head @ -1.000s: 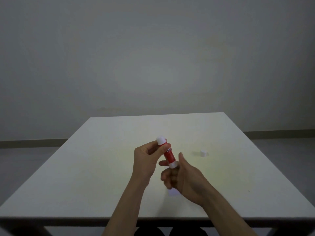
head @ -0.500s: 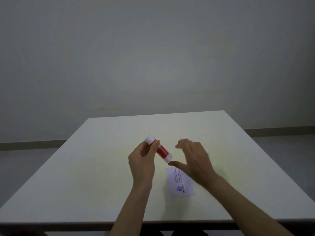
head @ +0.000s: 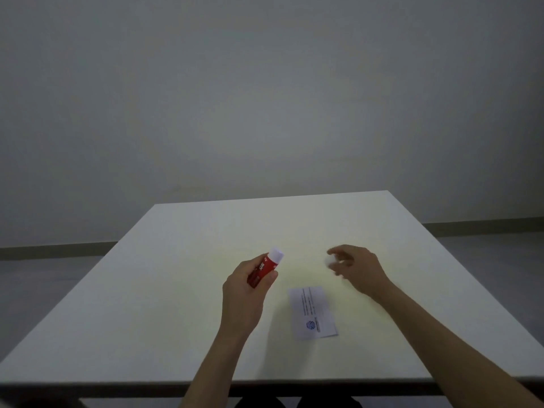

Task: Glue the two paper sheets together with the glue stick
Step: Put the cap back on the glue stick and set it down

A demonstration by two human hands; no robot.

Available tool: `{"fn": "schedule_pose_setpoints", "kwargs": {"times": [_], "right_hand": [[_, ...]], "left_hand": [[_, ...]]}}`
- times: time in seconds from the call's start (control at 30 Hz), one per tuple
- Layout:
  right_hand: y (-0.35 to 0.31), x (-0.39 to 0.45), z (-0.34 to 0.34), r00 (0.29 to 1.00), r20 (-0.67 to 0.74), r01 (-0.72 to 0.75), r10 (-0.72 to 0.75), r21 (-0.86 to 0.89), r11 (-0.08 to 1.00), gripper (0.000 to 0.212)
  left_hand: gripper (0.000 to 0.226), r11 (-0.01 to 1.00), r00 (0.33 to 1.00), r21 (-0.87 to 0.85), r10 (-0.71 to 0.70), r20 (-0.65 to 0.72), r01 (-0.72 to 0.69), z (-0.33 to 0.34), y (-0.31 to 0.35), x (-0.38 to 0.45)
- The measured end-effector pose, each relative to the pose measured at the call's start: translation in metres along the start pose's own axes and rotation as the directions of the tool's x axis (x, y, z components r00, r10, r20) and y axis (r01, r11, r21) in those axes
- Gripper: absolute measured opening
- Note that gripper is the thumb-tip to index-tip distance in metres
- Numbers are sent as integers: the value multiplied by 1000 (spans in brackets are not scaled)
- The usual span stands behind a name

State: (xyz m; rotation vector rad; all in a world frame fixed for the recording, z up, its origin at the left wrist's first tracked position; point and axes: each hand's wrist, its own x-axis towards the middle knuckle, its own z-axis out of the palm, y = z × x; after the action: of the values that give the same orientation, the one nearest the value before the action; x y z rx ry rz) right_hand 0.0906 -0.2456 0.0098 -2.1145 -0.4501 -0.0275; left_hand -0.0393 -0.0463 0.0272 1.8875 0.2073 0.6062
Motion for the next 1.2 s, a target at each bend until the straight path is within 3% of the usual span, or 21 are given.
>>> {"fn": "schedule_pose_setpoints", "kwargs": {"times": [0.07,0.13,0.3,0.37,0.4,0.47,0.53,0.6,0.67,0.7,0.73,0.83,0.87,0.97,1.1,1.2], "right_hand": [[-37,-14,2,990,101,49,-97,399,915,24],[-65,-23,5,971,137,115,-198,458,882,24],[-96,-32,6,933,131,301,-337,234,924,24],[-101,-34,8,917,165,348,-363,110,931,12],[-104,-35,9,921,173,352,-348,10,936,15],[-103,-33,14,947,152,317,-284,-282,906,47],[-102,-31,14,953,109,303,-284,-425,853,51],[-103,-32,10,925,162,375,-343,-248,893,26],[-104,-33,9,872,230,455,-432,-56,889,25],[-103,-35,11,865,206,476,-458,-41,879,18],[-104,-36,14,869,172,482,-463,-85,872,6],[-104,-34,26,935,70,335,-347,-490,805,50],[-104,-34,28,951,36,279,-306,-523,805,59],[-100,-34,26,969,-44,221,-244,-294,930,65],[-78,-43,17,965,-91,227,-247,-186,956,30],[-56,-51,13,976,-107,172,-189,-149,974,20]], "left_hand": [[30,999,1000,32,9,2,-9,-1,1,1],[30,998,1000,60,24,5,-24,-2,2,1],[35,989,993,112,94,72,-102,-10,7,-2],[34,981,988,138,122,91,-133,-14,7,-3],[33,977,987,152,134,93,-147,-15,7,-4],[33,965,982,191,160,102,-177,-15,8,-6],[31,962,980,199,172,99,-189,-13,10,-7],[29,966,983,188,168,78,-180,-13,11,-8],[26,964,984,200,165,63,-174,-12,11,-6],[26,962,985,214,161,59,-170,-12,11,-6],[27,958,986,234,157,59,-167,-11,10,-6],[26,942,990,305,131,56,-141,-4,5,-8],[27,942,992,312,115,51,-125,-1,2,-7],[35,953,999,302,29,21,-34,4,-7,9],[39,970,990,206,-116,-85,132,5,-22,46],[40,975,973,117,-171,-152,190,10,-33,65]]}}
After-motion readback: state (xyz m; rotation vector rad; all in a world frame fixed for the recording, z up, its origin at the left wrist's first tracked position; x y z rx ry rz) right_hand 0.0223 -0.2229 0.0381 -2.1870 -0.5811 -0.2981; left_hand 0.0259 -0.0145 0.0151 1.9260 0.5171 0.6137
